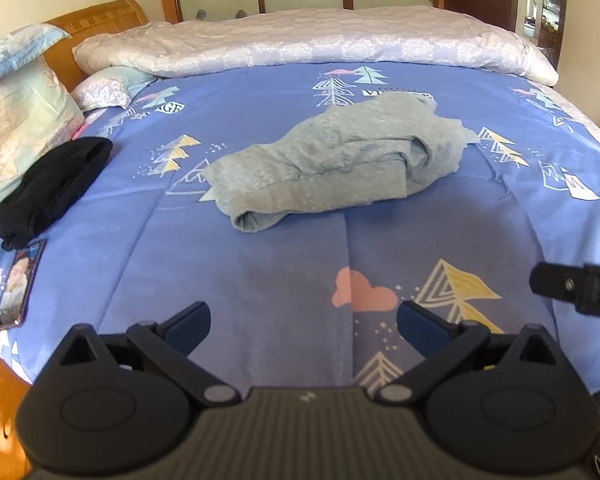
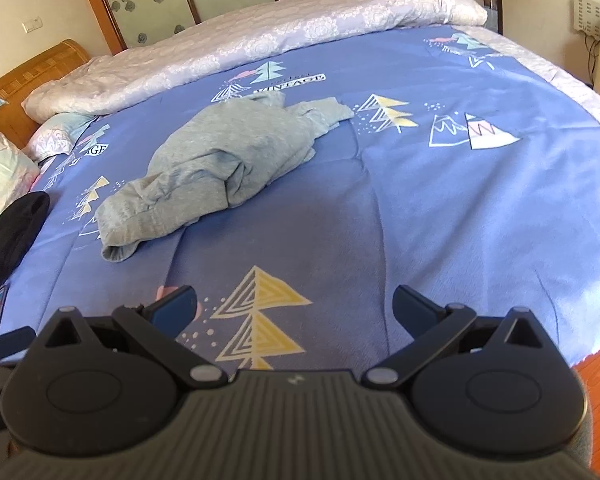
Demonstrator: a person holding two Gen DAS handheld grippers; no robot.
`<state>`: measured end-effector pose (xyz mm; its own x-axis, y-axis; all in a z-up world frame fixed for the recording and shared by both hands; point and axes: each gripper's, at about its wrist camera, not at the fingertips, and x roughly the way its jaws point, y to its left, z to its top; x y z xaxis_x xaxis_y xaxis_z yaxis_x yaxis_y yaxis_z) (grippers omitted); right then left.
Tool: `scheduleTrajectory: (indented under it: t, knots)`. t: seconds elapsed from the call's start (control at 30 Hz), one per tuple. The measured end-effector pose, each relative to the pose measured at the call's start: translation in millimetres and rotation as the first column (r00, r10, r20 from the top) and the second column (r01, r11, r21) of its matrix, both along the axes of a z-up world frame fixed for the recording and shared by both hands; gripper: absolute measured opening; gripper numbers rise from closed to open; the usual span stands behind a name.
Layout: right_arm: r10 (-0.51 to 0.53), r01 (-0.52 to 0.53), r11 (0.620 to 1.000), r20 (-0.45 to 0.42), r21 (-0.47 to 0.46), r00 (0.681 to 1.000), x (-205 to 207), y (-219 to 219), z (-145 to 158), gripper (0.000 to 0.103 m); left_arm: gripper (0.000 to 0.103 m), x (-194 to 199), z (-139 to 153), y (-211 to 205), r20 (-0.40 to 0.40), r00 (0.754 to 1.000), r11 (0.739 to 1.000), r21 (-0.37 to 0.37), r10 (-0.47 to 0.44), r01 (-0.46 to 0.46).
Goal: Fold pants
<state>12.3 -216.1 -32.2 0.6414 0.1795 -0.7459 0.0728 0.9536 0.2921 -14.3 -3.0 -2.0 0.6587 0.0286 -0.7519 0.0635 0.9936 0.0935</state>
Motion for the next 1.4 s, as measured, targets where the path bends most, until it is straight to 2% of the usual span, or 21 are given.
scheduleTrajectory:
  t: [0.17,0.6,1.4]
  knots:
    - [-0.003,0.003,1.0,-0.001,0.015,1.0,-0.9,-2.2,-0.2,0.103,0.103,6.2,7.9,-2.7,0.028,0.999,1.0,0.023,-0.017,0.016]
    - [-0.018,0.017,1.0,0.04,0.022,0.999,-4.7,-8.0,5.2,0.103,0.103,22.5,24.4,-9.2,0.072,0.997,1.0,0.007,-0.031,0.03]
    - [-0.04,0.036,0.998,0.077,0.056,0.996,-5.2,-16.7,5.8,0.103,0.103,40.5,32.1,-17.9,0.089,0.995,0.998,-0.029,-0.046,0.049]
